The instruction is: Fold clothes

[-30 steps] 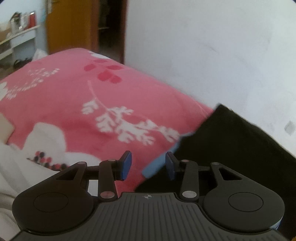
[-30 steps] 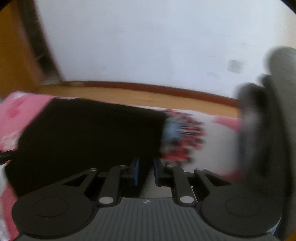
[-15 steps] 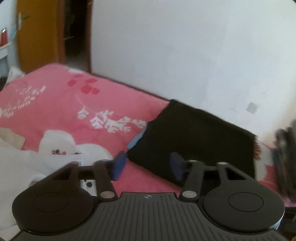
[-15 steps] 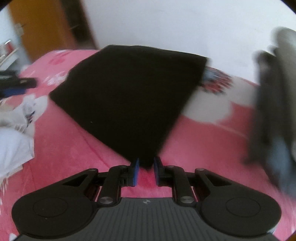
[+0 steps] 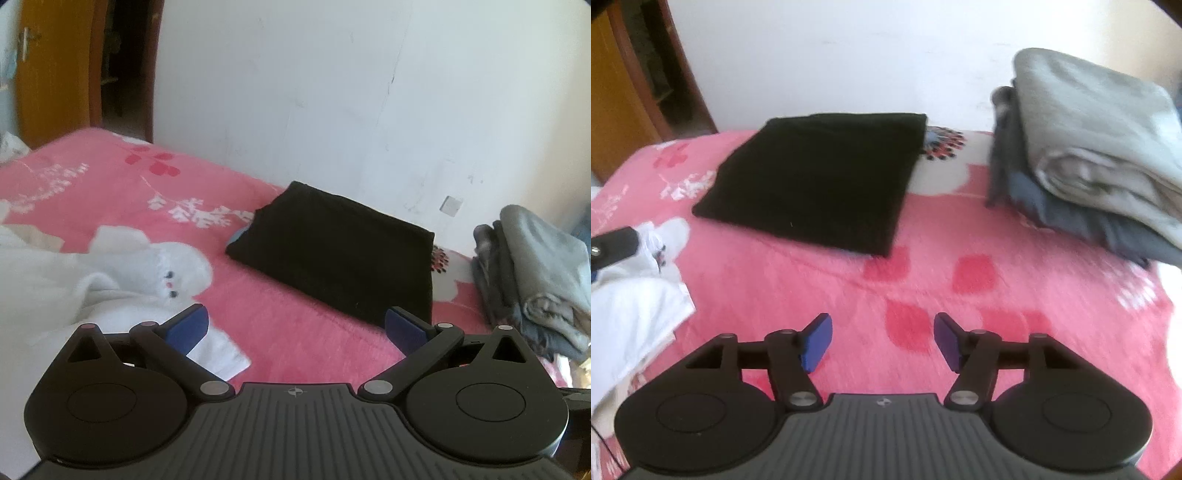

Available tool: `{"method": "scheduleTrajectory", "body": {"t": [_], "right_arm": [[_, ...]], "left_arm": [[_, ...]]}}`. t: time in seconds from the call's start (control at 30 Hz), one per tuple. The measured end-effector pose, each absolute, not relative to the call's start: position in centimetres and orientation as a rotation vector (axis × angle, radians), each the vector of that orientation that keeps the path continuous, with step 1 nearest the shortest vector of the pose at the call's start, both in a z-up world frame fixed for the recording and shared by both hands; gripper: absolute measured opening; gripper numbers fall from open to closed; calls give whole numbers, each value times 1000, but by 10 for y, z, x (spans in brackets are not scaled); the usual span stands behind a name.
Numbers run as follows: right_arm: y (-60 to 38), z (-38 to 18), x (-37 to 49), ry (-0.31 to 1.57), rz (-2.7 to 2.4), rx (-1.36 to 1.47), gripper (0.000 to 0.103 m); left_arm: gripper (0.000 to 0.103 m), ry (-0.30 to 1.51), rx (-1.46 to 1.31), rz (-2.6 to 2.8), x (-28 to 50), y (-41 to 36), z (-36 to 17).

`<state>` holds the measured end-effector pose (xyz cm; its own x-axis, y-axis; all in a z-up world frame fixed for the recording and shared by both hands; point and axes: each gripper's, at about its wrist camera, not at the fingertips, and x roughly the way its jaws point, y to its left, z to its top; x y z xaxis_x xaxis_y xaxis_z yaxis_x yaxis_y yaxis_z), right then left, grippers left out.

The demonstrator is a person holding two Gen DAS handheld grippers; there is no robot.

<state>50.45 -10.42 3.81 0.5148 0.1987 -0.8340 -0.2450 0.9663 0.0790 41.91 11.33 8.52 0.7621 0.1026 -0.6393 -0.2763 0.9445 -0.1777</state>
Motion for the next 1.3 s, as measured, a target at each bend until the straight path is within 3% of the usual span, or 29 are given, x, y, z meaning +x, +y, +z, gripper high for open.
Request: {"method": "scheduleTrajectory", "body": {"t": [0.47,1.3], "right_arm": [[-112,125,399,852,220,-115,97],[-169,169,342,748,157,-104,102]], "left_arm": [[103,720,-190,267,339,74,144],[103,685,-65,312,294,0,181]]}}
